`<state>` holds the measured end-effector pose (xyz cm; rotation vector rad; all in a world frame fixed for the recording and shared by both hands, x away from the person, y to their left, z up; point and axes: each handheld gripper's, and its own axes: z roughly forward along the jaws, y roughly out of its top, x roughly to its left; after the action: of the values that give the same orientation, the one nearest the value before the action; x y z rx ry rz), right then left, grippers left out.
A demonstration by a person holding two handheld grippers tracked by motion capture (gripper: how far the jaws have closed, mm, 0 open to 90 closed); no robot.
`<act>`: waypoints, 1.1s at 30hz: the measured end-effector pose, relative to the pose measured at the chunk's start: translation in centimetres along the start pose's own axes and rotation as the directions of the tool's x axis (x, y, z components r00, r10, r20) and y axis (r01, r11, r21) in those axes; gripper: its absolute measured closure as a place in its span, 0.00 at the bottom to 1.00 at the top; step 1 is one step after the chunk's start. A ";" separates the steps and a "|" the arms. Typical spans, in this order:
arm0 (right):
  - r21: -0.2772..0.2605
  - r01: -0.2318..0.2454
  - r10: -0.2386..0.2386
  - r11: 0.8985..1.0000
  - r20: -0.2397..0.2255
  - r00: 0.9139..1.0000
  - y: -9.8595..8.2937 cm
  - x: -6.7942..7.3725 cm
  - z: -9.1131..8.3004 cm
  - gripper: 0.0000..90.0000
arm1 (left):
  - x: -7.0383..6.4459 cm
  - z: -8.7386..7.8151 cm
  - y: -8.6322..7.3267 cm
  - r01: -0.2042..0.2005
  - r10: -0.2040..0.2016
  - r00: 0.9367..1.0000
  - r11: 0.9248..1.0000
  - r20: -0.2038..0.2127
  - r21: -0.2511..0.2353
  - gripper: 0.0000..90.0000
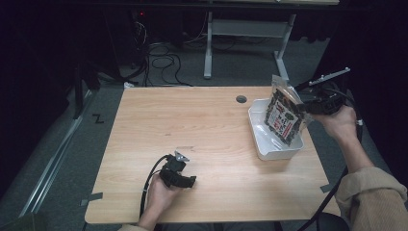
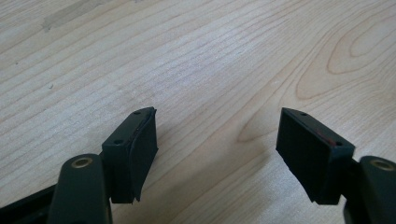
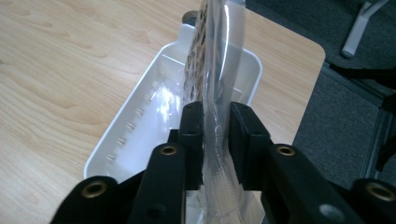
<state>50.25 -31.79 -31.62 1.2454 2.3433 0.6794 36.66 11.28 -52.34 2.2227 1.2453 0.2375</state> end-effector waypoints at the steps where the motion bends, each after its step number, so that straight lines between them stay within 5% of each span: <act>1: -0.001 0.001 -0.001 1.000 0.001 1.000 0.0 -0.1 0.0 0.79 | 0.0 0.0 0.0 0.000 0.000 1.000 1.000 0.000 -0.001 0.33; 13: -0.024 -0.020 0.021 1.000 0.036 0.999 0.0 -0.1 -0.3 0.54 | 0.0 0.0 0.0 -0.003 0.003 1.000 1.000 -0.003 -0.003 0.33; 25: -0.054 -0.047 0.052 0.997 0.076 0.996 -0.4 -0.8 -1.0 0.49 | 0.0 0.0 0.0 -0.001 0.001 1.000 1.000 -0.003 -0.003 0.33; 33: -0.071 -0.026 0.032 0.997 0.089 0.996 -0.5 -0.7 -1.8 0.46 | -0.1 0.1 0.0 0.001 -0.001 1.000 1.000 -0.004 -0.004 0.33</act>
<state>49.27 -33.00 -30.43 1.2554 2.2143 0.6937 36.64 11.20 -52.37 2.2190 1.2474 0.2436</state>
